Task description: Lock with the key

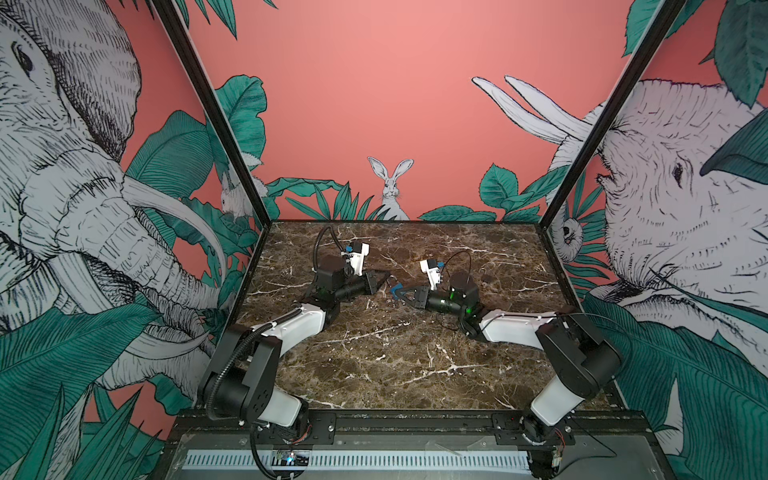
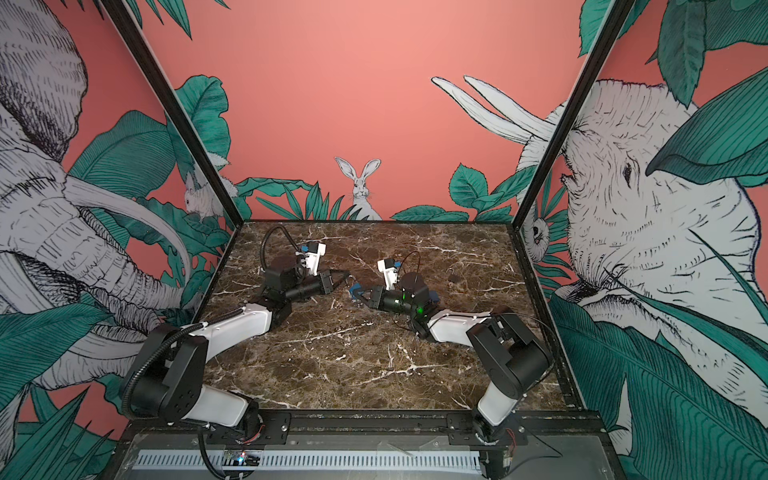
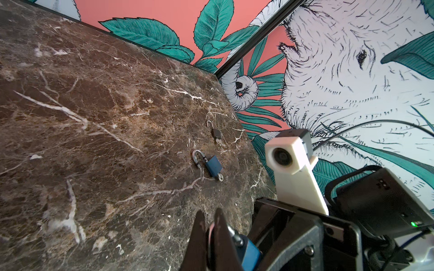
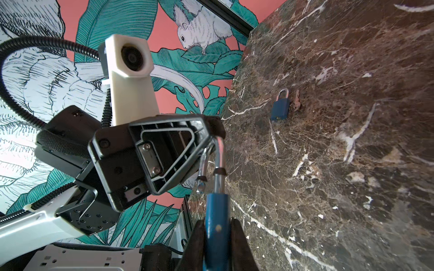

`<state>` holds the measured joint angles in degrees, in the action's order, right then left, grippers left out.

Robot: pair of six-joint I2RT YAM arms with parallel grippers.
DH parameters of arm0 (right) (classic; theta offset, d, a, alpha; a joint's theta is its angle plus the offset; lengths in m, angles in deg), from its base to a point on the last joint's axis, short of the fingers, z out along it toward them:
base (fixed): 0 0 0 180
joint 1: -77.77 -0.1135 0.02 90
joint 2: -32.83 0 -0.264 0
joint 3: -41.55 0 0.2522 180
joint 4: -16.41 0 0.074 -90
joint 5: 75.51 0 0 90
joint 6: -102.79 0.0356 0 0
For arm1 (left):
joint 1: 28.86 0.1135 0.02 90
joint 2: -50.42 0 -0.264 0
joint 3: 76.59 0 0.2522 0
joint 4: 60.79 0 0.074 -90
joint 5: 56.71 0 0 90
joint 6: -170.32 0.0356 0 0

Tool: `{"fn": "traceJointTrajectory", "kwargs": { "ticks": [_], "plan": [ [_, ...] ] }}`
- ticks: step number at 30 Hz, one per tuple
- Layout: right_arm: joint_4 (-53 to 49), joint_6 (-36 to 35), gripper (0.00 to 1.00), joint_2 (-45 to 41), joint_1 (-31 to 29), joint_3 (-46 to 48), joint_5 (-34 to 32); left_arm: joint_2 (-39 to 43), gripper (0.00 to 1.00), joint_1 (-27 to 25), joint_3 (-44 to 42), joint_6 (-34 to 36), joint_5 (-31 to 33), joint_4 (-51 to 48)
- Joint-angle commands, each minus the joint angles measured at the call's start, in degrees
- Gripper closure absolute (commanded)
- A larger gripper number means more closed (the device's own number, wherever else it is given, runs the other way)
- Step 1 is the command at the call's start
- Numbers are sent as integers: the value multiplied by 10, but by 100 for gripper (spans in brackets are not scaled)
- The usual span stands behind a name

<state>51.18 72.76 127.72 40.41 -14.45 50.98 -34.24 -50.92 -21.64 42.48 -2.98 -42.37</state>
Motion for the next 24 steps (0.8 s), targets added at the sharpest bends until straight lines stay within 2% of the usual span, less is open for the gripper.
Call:
{"fn": "traceJointTrajectory", "kwargs": {
  "ticks": [1,12,21,22,24],
  "plan": [
    [125,16,99,-11,4,-29,37,-25,100,4,-22,11,-1,4],
    [139,29,100,8,8,-43,49,-46,100,5,-29,-20,-32,53],
    [96,12,100,-11,24,-34,71,4,100,20,-25,-4,-24,-26],
    [84,6,100,-16,26,-35,76,19,98,26,-30,2,-18,-39],
    [52,-10,100,-26,26,-36,86,48,86,37,-40,11,-11,-56]
  ]
}}
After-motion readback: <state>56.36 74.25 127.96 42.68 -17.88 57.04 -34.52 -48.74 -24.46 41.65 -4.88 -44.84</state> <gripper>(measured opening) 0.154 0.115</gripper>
